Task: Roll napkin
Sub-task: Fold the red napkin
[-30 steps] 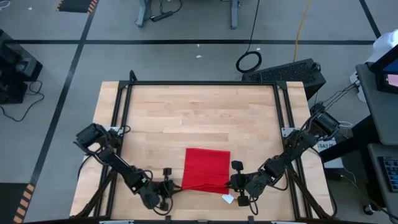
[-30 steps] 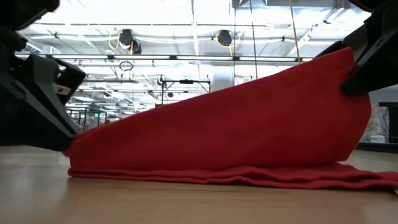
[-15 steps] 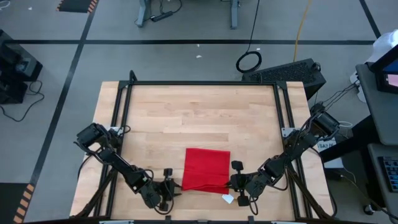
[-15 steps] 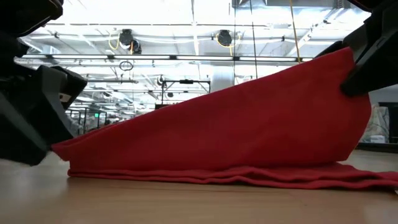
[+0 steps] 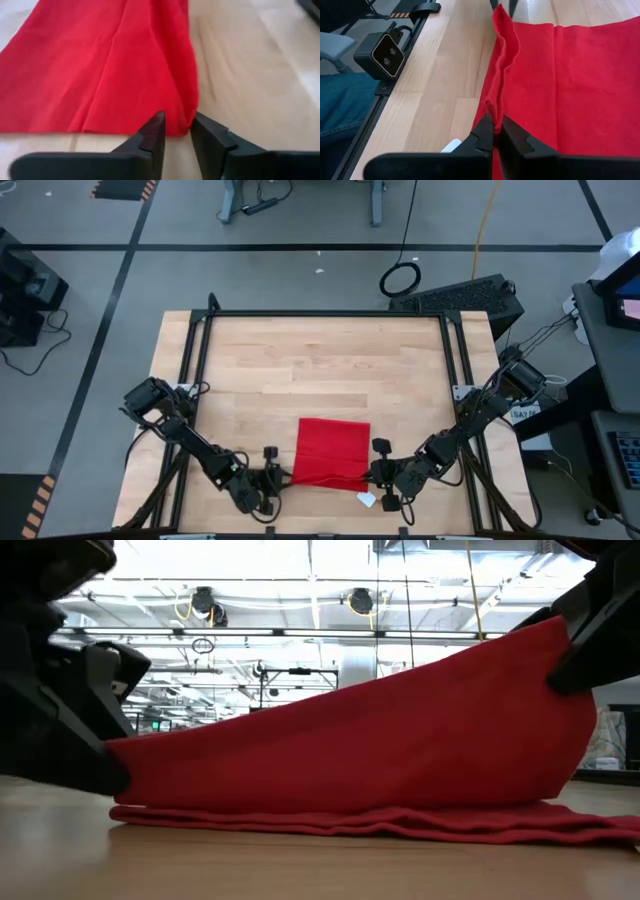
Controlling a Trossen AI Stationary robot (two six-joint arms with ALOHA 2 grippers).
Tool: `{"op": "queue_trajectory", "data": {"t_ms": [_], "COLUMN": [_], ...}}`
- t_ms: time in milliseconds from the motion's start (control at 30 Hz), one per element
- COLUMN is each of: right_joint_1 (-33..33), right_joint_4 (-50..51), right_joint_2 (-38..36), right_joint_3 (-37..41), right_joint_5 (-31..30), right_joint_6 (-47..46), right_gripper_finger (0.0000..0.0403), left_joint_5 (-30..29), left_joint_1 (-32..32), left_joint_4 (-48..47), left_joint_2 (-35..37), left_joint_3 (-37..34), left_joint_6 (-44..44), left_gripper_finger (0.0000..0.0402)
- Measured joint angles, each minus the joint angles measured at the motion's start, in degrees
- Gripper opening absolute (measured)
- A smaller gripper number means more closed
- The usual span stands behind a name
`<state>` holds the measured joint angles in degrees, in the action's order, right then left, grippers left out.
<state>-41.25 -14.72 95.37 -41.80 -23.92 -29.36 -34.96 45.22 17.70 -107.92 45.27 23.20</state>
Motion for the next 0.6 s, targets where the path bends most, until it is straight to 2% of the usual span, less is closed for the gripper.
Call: {"op": "queue_trajectory", "data": {"t_ms": [267, 367, 467, 600], "right_joint_1": [0.00, 0.00, 0.00, 0.00], "right_joint_4": [-0.02, -0.02, 0.19, 3.26], "right_joint_2": [0.00, 0.00, 0.00, -1.00], "right_joint_3": [0.00, 0.00, 0.00, 0.02], "right_joint_5": [-0.02, -0.26, -2.37, -8.62], "right_joint_6": [0.01, 0.03, 0.88, 3.00], "right_gripper_finger": [0.0004, 0.0004, 0.0004, 0.0004], "left_joint_5": [-0.63, -1.75, -5.00, -11.80], "left_joint_1": [0.19, 0.18, 0.17, -0.50], "left_joint_4": [0.32, 0.03, -0.65, -5.34], "left_joint_2": [0.00, 0.45, 2.17, 6.93], "left_joint_3": [1.16, 1.16, 1.16, 1.18], "left_joint_6": [-2.75, -3.85, -7.03, -13.09], "left_gripper_finger": [0.0017, 0.0008, 0.0008, 0.0004]}}
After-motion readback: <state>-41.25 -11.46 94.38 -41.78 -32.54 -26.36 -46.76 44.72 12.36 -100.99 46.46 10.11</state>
